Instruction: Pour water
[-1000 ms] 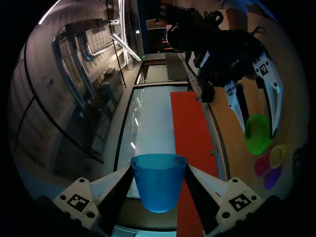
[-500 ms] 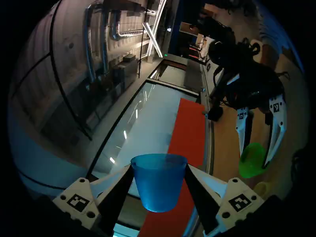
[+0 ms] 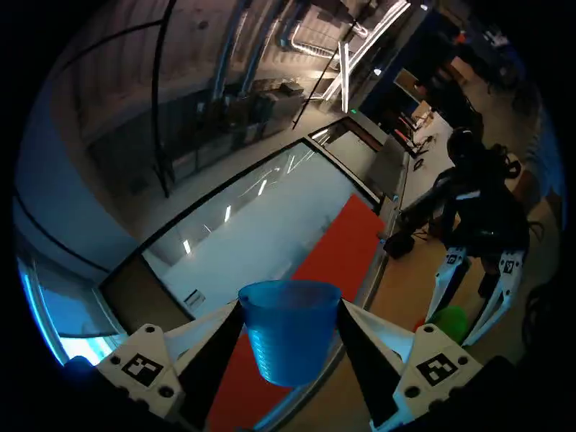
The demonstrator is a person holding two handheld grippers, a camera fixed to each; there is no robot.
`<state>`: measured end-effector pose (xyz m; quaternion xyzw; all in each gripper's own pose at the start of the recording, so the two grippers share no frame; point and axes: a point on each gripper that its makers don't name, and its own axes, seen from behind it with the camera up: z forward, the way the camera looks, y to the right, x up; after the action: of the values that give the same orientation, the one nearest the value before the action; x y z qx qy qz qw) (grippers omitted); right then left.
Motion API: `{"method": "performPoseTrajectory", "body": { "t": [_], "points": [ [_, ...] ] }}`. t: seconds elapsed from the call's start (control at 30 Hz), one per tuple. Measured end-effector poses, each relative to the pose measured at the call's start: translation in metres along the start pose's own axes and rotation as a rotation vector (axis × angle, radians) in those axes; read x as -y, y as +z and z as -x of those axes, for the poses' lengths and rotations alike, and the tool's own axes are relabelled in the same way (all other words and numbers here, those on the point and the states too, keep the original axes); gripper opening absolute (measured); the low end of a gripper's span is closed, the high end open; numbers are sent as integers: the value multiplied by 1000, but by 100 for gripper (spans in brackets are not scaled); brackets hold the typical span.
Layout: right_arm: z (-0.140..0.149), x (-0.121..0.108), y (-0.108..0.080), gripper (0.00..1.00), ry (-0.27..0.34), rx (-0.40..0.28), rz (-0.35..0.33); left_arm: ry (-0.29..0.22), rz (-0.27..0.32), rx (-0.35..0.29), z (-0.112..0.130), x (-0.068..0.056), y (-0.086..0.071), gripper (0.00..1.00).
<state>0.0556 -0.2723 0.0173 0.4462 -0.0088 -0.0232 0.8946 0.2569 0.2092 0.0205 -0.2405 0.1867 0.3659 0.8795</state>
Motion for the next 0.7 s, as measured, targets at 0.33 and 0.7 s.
{"method": "performPoseTrajectory", "body": {
  "t": [0.33, 0.7],
  "points": [
    [-4, -3, -2, 91, 3, -11, 6, -314, 24, -13, -2, 5, -3, 86],
    [-8, -4, -3, 91, -1, -15, 11, -563, 53, -6, 6, 5, 0, 86]
  ]
}}
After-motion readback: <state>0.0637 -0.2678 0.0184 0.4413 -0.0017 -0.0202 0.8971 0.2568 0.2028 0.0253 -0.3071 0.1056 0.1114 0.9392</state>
